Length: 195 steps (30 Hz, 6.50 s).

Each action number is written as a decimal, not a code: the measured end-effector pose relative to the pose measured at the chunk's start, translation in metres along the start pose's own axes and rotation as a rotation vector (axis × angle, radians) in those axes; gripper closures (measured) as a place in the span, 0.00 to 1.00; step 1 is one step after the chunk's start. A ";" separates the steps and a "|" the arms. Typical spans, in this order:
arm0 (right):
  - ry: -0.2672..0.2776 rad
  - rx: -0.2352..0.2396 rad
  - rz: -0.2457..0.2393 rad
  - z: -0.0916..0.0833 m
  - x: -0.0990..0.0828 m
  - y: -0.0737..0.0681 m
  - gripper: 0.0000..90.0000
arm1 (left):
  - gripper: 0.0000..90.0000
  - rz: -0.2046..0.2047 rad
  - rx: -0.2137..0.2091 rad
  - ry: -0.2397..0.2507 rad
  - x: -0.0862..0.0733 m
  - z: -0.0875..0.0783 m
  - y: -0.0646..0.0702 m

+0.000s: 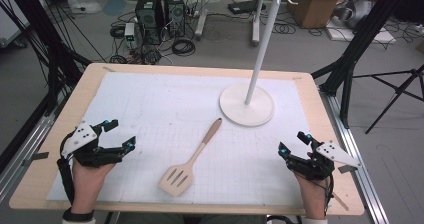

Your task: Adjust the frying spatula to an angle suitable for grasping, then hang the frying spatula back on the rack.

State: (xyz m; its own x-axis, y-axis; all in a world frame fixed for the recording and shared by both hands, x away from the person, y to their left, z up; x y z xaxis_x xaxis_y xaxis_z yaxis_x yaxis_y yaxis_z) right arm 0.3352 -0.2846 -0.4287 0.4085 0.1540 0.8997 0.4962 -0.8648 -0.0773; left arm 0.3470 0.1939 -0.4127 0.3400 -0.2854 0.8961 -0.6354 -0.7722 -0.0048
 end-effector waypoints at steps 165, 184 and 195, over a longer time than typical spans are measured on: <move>-0.011 0.032 0.023 0.009 0.001 -0.001 0.20 | 0.86 0.094 -0.104 -0.828 -0.016 0.160 0.144; -0.003 0.043 0.026 0.009 0.002 -0.005 0.20 | 0.86 0.065 -0.222 -0.563 0.027 0.119 0.132; -0.003 0.064 0.008 0.014 0.005 -0.018 0.20 | 0.86 0.113 -0.155 -0.292 0.056 0.090 0.135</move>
State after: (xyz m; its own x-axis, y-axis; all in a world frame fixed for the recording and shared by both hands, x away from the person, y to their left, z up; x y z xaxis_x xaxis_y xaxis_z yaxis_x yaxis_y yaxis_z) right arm 0.3387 -0.2617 -0.4285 0.4152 0.1490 0.8974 0.5412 -0.8334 -0.1120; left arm 0.3428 0.0226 -0.4027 0.4313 -0.5319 0.7287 -0.7705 -0.6374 -0.0092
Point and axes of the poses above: each handheld gripper's, and its own axes: z roughly forward along the jaws, x roughly out of its top, y roughly to its right, the point moved 10 cm from there along z, roughly forward along the jaws, and after that the axes turned 15 degrees about -y, right-handed, at the moved point
